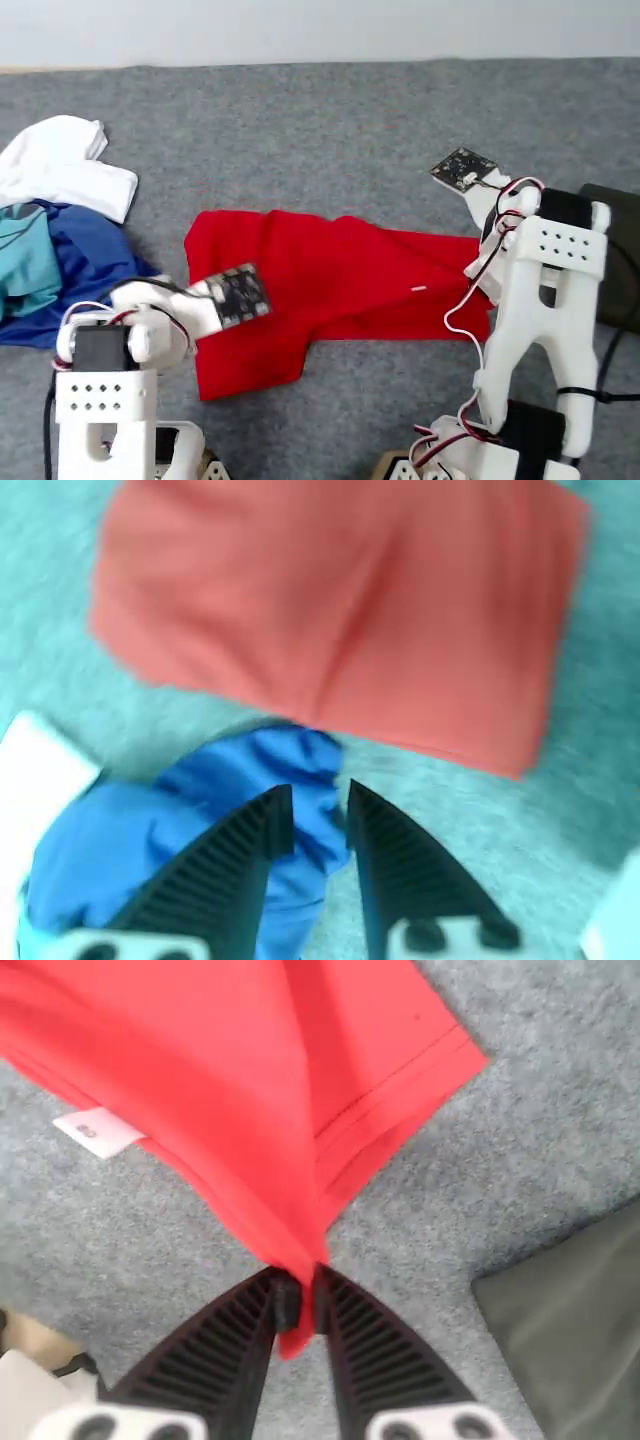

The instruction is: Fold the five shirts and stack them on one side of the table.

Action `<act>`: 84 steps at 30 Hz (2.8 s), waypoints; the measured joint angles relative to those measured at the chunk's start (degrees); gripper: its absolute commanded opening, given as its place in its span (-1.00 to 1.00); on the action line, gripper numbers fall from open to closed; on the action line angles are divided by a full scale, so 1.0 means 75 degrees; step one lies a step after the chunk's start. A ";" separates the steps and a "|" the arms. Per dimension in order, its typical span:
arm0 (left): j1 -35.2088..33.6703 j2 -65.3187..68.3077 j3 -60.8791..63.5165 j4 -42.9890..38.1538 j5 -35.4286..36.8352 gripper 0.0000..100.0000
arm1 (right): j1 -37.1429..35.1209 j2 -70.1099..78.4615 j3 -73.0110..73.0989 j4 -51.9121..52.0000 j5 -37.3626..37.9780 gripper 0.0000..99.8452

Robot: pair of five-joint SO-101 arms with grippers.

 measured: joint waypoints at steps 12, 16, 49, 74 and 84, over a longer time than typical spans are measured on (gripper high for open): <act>-0.1922 0.0000 0.0000 -0.1700 0.1700 -0.73 | 0.0152 -0.0938 0.0012 0.0023 -0.0879 -0.51; -0.2438 0.0000 0.0094 -0.2567 0.2919 -0.77 | 0.0152 -0.0938 0.0012 -0.0059 -0.1360 -0.51; -0.2884 0.0000 0.1688 -0.4736 0.3622 -0.99 | -0.1207 0.3083 0.0012 -0.3259 -0.8147 -0.61; -0.2884 0.0000 0.1688 -0.4736 0.3622 -0.99 | -0.1395 0.4442 -0.1993 -0.2790 -0.8147 -0.85; -0.2884 0.0000 0.1688 -0.4736 0.3622 -0.99 | -0.1395 0.4442 -0.1993 -0.2297 -0.8147 -0.66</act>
